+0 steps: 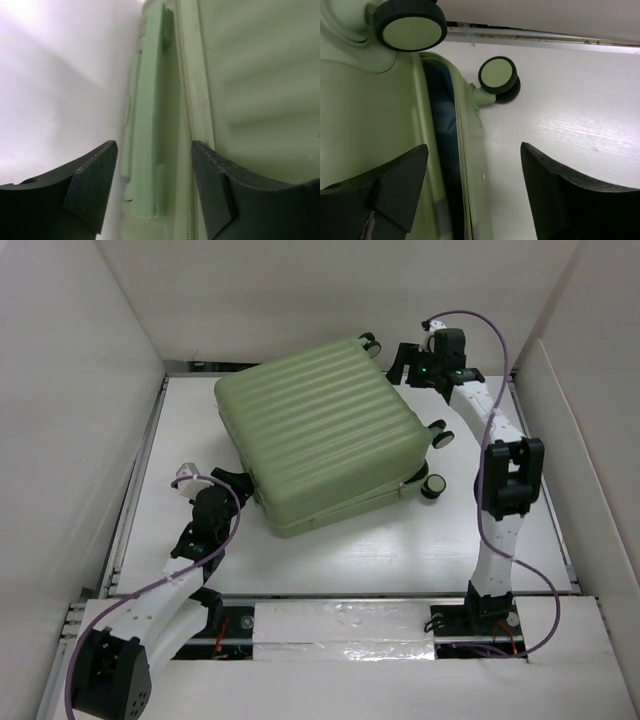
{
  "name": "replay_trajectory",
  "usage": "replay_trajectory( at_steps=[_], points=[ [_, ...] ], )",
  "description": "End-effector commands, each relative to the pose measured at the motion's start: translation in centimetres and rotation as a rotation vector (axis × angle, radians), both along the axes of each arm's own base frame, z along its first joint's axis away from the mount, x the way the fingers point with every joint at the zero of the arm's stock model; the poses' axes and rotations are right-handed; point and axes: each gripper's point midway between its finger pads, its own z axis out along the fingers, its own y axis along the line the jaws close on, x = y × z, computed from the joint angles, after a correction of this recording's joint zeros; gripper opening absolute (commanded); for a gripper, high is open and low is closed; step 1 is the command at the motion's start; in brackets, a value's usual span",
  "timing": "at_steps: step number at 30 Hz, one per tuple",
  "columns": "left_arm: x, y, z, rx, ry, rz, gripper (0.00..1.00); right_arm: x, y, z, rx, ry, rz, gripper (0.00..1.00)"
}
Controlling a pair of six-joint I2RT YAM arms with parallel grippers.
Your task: Pack the luggage
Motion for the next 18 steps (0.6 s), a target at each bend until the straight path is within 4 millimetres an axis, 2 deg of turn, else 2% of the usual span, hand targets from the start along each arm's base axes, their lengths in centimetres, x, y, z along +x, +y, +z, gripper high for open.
replay_trajectory(
  at_steps=[1,2,3,4,5,6,7,8,9,10,11,12,13,14,15,16,17,18],
  points=[
    [-0.9,-2.5,2.7,0.018,-0.015,-0.114,0.61,-4.1,0.9,10.6,0.159,-0.165,0.069,0.82],
    [-1.1,-1.8,3.7,0.012,-0.047,-0.086,0.62,-4.7,-1.1,9.3,0.181,-0.144,0.042,0.84],
    [-1.3,-0.8,3.5,0.007,-0.047,-0.03,0.63,-6.4,-2.1,11.9,0.193,-0.192,0.034,0.84],
    [-1.5,0.0,4.2,-0.013,-0.082,0.004,0.65,-6.8,-3.3,13.3,0.216,-0.251,0.005,0.82],
    [-1.4,0.4,4.3,-0.021,-0.093,0.019,0.65,-8.3,-3.6,12.6,0.227,-0.226,-0.015,0.78],
    [-1.3,0.3,4.7,-0.04,-0.112,0.006,0.64,-9.3,-4.4,10.3,0.236,-0.221,-0.045,0.74],
    [-1.2,0.5,4.6,-0.048,-0.11,0.006,0.6,-11.5,-4.6,13.1,0.244,-0.298,-0.049,0.7],
    [-1.0,0.9,4.2,-0.046,-0.091,0.012,0.54,-12.5,-5.1,13.0,0.242,-0.305,-0.076,0.51],
    [-0.8,0.3,4.2,-0.056,-0.088,-0.024,0.45,-13.5,-5.7,12.8,0.239,-0.313,-0.093,0.38],
    [-0.6,0.1,4.2,-0.058,-0.087,-0.044,0.44,-15.8,-6.0,11.7,0.233,-0.305,-0.101,0.26],
    [-0.1,0.0,3.2,-0.037,-0.048,-0.068,0.41,-17.0,-5.8,11.1,0.231,-0.304,-0.11,0.11],
    [0.5,-0.4,3.6,-0.05,-0.052,-0.121,0.39,-18.0,-5.7,10.6,0.23,-0.314,-0.12,0.07],
    [1.2,-0.7,4.8,-0.054,-0.077,-0.145,0.39,-19.6,-5.2,7.0,0.227,-0.252,-0.132,0.04],
    [1.9,-1.5,3.9,-0.062,-0.046,-0.191,0.39,-21.3,-5.5,8.2,0.253,-0.298,-0.164,0.01],
    [2.7,-2.2,5.0,-0.067,-0.083,-0.226,0.42,-22.3,-5.4,7.9,0.267,-0.312,-0.167,0.0],
    [3.5,-2.3,5.9,-0.064,-0.108,-0.224,0.44,-23.8,-4.8,5.3,0.27,-0.27,-0.162,0.0],
    [4.4,-2.4,5.0,-0.068,-0.083,-0.222,0.44,-25.2,-4.8,6.2,0.28,-0.312,-0.162,0.0],
    [5.2,-2.7,5.8,-0.085,-0.112,-0.226,0.45,-26.2,-4.7,5.4,0.267,-0.297,-0.162,0.0]
  ],
)
